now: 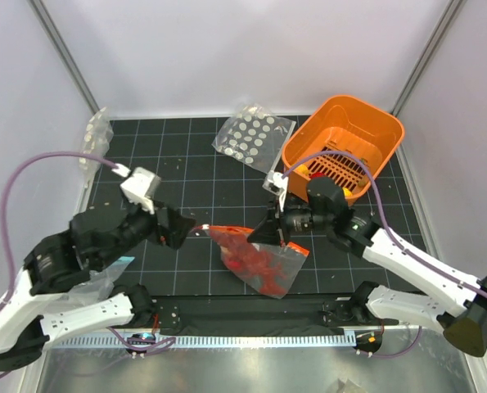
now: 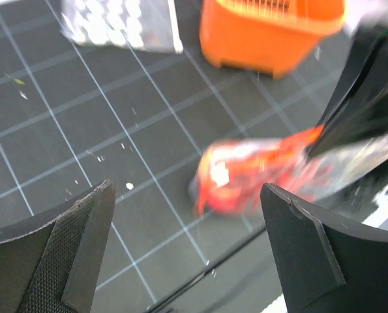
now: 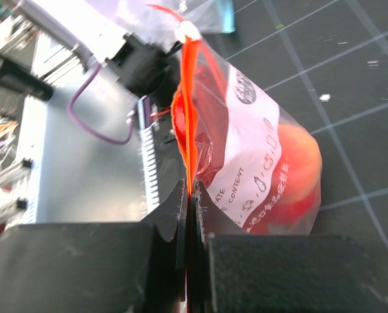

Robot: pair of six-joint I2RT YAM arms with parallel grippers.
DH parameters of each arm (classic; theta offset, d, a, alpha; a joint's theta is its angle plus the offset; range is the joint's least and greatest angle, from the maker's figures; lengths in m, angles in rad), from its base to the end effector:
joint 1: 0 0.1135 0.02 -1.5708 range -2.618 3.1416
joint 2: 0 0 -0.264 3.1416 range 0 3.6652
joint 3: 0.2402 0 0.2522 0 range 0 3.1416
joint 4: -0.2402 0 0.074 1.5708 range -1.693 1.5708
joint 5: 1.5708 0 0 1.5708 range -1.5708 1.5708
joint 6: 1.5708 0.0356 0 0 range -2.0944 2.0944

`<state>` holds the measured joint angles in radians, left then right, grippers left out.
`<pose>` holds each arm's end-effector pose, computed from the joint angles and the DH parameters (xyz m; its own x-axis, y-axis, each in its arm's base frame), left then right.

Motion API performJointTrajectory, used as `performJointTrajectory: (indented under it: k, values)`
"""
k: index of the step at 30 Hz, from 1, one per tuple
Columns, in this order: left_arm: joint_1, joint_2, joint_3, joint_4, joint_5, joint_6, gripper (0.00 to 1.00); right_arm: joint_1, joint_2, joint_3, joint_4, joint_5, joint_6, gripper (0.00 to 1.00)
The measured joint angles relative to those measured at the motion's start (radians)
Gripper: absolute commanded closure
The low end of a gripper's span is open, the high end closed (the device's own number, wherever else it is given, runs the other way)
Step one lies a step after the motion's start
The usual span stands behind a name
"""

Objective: Place the food in the zip-top bag and seal the zipper
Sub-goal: Place the zipper food storage bag at the center of the board.

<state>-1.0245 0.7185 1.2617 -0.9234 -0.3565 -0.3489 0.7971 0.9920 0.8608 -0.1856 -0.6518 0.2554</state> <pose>0.0624 -0.0787 0.4254 -0.3974 0.0369 -0.9169 0.5284 0.8261 -0.1957 0.1407 0.1750 0.3301 -0.4561 -0.1794 -0.8717 -0.8850 0.1949 0.4229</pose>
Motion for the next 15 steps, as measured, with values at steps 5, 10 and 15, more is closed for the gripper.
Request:
performJointTrajectory:
  k: [5, 10, 15]
  values:
    - [0.0, -0.033, 0.068, 0.007, -0.074, -0.018, 0.04, 0.024, 0.124, 0.088, -0.009, -0.071, -0.033, 0.91]
    - [0.0, 0.002, 0.076, 0.006, -0.093, -0.023, 0.04, 0.017, 0.223, 0.203, -0.055, -0.076, -0.092, 0.77]
    - [0.0, 0.039, 0.076, 0.006, -0.098, -0.024, 0.03, -0.017, 0.338, 0.289, -0.077, -0.017, -0.113, 0.25]
